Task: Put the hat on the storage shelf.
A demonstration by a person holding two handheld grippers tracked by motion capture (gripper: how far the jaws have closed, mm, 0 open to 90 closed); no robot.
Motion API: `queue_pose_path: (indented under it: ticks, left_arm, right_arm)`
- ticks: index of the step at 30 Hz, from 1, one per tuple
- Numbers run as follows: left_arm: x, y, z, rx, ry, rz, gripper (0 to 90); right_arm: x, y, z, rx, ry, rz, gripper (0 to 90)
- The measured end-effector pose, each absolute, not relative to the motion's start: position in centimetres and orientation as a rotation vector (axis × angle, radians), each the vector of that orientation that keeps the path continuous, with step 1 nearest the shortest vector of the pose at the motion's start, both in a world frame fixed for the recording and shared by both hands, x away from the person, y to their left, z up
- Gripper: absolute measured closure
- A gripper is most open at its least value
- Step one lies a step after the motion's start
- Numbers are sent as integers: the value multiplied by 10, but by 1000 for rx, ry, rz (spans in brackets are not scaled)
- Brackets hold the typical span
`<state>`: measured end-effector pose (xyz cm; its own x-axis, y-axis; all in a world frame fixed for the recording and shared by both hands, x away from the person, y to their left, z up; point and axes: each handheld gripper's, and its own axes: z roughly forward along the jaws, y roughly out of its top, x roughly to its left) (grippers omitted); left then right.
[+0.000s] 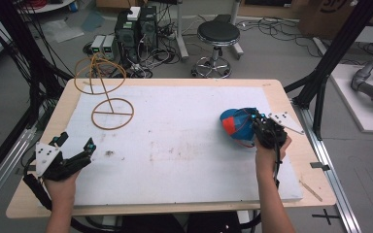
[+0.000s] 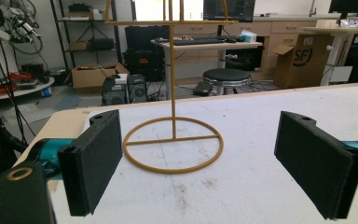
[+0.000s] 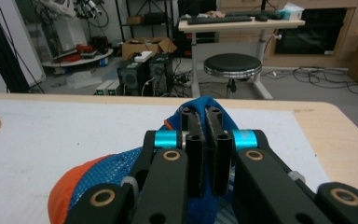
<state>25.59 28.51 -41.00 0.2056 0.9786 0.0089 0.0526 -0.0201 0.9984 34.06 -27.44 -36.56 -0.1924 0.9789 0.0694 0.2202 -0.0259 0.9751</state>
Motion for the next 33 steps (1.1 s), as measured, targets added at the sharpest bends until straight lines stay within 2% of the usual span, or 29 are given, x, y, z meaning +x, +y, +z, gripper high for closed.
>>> queue_pose_path:
  ticks: [16, 33]
  left_arm:
    - [256, 284, -410, 1356, 1083, 1039, 155]
    - [256, 282, -411, 1356, 1077, 1034, 155]
  right_arm:
    - [341, -263, -323, 1189, 1424, 1356, 887]
    - [368, -213, -269, 1094, 1434, 1411, 886]
